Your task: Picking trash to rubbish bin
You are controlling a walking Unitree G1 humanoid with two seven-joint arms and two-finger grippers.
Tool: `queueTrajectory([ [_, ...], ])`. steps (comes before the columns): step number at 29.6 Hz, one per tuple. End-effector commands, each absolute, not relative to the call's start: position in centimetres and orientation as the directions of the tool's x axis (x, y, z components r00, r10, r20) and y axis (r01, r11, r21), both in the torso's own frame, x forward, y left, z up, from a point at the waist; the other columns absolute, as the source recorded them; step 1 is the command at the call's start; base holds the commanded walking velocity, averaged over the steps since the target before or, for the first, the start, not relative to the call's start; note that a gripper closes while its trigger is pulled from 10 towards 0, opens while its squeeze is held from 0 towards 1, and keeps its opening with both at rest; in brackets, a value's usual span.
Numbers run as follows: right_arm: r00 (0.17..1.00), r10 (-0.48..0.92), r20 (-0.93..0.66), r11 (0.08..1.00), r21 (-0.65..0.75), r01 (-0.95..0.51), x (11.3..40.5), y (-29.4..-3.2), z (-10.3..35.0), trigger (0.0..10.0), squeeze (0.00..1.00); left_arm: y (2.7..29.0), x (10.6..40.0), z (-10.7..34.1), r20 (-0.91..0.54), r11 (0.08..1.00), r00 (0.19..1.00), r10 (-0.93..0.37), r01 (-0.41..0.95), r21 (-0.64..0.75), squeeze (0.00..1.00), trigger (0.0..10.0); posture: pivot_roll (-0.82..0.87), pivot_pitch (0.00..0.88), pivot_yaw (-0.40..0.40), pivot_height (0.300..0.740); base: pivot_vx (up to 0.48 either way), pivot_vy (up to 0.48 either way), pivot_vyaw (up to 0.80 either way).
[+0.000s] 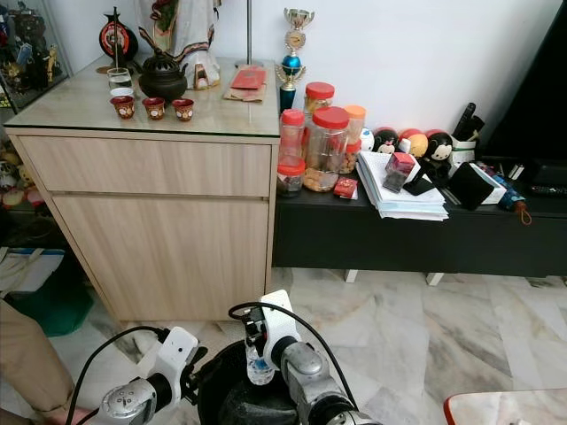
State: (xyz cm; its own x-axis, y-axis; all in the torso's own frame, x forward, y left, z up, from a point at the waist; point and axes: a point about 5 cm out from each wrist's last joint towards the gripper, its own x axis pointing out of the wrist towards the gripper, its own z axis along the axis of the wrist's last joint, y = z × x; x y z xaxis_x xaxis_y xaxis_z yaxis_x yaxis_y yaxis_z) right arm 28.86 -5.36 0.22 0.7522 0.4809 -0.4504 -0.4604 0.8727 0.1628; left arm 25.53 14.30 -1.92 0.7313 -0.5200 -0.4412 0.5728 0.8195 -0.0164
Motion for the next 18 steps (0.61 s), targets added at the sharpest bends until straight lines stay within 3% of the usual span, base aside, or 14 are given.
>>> queueTrajectory([
  [1, 0.76, 0.524, -0.385, 0.85, 0.176, -0.497, 29.88, -2.88, 2.14, 10.0, 0.0, 14.31, 25.5, -1.89, -0.44, 0.818, 0.727, -0.527, 0.575, -0.028, 0.0, 10.0, 0.12, 0.03, -0.085, 0.74, 0.0, 0.0, 0.0],
  [12, 0.754, 0.537, -0.379, 0.842, 0.186, -0.506, 29.78, -2.45, 2.22, 10.0, 0.03, 14.28, 25.46, -1.9, -0.441, 0.815, 0.721, -0.534, 0.578, -0.04, 0.0, 10.0, 0.12, 0.039, -0.085, 0.74, 0.0, 0.0, 0.0],
  [13, 0.753, 0.538, -0.379, 0.842, 0.187, -0.507, 29.78, -2.45, 2.22, 10.0, 0.49, 14.28, 25.46, -1.9, -0.441, 0.815, 0.721, -0.534, 0.578, -0.041, 0.0, 10.0, 0.12, 0.039, -0.085, 0.74, 0.0, 0.0, 0.0],
  [14, 0.753, 0.538, -0.379, 0.841, 0.187, -0.507, 29.78, -2.44, 2.22, 10.0, 0.81, 14.27, 25.45, -1.9, -0.441, 0.815, 0.721, -0.535, 0.579, -0.042, 0.0, 10.0, 0.12, 0.039, -0.085, 0.74, 0.0, 0.0, 0.0],
  [15, 0.752, 0.541, -0.378, 0.84, 0.193, -0.507, 29.77, -2.43, 2.22, 10.0, 1.0, 14.25, 25.45, -1.91, -0.441, 0.814, 0.72, -0.535, 0.579, -0.042, 0.0, 10.0, 0.11, 0.039, -0.086, 0.74, 0.0, 0.0, 0.0],
  [18, 0.753, 0.541, -0.376, 0.84, 0.192, -0.508, 29.78, -2.44, 2.25, 10.0, 1.0, 14.18, 25.43, -1.9, -0.441, 0.813, 0.718, -0.538, 0.581, -0.045, 0.0, 10.0, 0.11, 0.041, -0.088, 0.74, 0.0, 0.0, 0.0],
])
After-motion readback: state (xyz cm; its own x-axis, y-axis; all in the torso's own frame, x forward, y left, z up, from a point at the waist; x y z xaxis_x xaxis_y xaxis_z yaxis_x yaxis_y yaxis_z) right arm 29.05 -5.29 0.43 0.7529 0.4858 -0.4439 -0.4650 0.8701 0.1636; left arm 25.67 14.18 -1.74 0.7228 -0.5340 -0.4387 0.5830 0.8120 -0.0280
